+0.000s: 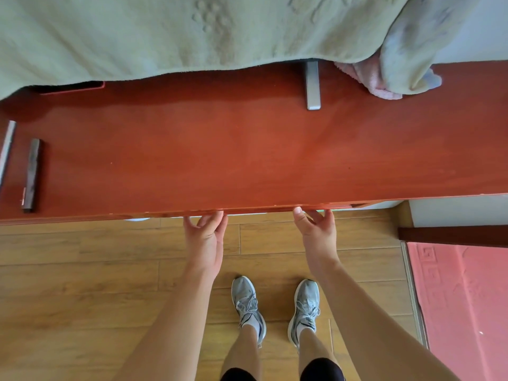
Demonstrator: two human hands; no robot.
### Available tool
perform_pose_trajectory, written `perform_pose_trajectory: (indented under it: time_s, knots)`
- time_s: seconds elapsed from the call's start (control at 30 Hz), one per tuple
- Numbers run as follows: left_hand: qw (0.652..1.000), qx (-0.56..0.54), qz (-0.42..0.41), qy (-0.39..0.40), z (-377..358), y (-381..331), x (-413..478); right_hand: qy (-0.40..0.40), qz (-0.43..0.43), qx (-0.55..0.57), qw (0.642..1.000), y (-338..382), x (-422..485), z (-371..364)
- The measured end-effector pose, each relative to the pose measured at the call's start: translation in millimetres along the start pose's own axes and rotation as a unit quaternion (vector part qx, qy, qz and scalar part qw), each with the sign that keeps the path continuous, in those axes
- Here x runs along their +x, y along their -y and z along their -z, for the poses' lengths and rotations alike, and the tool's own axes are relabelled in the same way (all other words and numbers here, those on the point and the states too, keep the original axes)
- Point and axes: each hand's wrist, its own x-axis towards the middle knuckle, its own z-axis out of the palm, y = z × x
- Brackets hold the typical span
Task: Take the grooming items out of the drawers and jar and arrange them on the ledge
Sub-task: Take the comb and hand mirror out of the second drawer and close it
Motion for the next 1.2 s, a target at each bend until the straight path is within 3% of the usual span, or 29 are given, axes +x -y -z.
perform_pose_trajectory:
  time_s: [0.27,0.57,1.2]
  knots:
    - [0.999,-0.036,-0.002,-0.034,-4,3,-3,0.006,0.0,0.042,0.999,-4,-4,-7]
    - [0.998,-0.011,0.007,-0.055,19,13,-38,-0.044,0.008,0.034,0.998,-31,-37,2]
    - [0.998,-0.033,-0.002,-0.054,95,56,-150,-0.017,0.007,0.101,0.995,-115,-138,58]
